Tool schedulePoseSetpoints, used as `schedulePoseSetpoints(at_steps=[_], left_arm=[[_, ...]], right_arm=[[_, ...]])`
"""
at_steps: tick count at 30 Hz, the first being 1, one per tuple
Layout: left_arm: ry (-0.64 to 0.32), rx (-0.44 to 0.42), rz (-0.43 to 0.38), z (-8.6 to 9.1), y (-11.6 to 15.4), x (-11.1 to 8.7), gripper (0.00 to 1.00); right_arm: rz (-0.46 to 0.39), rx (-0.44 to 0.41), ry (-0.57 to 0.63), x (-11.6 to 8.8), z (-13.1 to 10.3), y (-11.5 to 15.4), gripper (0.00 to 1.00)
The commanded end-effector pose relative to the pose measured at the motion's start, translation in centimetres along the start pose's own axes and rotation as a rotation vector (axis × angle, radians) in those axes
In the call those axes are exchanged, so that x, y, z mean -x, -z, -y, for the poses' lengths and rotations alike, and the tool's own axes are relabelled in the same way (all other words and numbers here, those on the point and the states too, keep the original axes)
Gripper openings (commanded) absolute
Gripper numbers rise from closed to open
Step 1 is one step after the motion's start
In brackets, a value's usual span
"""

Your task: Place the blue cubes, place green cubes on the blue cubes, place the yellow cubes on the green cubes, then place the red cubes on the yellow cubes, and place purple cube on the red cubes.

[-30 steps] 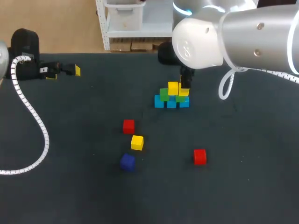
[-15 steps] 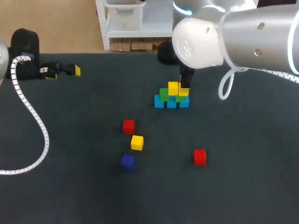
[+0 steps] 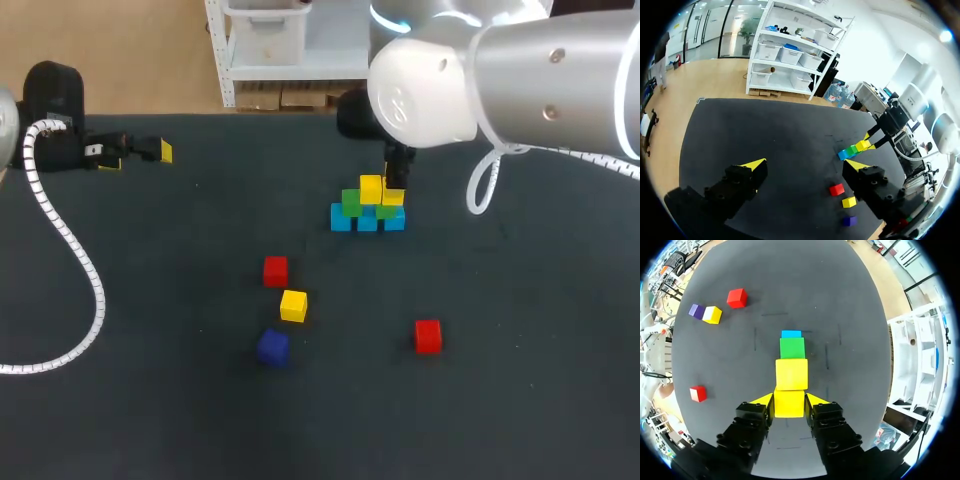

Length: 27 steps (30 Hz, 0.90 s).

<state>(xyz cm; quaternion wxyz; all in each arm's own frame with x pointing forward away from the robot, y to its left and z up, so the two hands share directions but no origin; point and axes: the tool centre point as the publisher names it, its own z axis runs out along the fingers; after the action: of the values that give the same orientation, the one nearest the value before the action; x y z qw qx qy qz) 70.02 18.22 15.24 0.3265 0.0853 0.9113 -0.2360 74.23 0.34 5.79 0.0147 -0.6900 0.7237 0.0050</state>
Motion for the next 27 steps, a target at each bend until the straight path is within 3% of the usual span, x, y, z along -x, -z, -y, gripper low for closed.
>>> schedulePoseSetpoints(at_steps=[1, 27], left_arm=[[-0.002, -0.011, 0.006, -0.23, 0.04, -0.12, 1.00], [-0.002, -0.011, 0.006, -0.23, 0.04, -0.12, 1.00]], right_arm=[[0.002, 0.001, -0.001, 0.01, 0.04, 0.01, 0.38], [0.004, 0.000, -0.013, 0.22, 0.28, -0.07, 0.41]])
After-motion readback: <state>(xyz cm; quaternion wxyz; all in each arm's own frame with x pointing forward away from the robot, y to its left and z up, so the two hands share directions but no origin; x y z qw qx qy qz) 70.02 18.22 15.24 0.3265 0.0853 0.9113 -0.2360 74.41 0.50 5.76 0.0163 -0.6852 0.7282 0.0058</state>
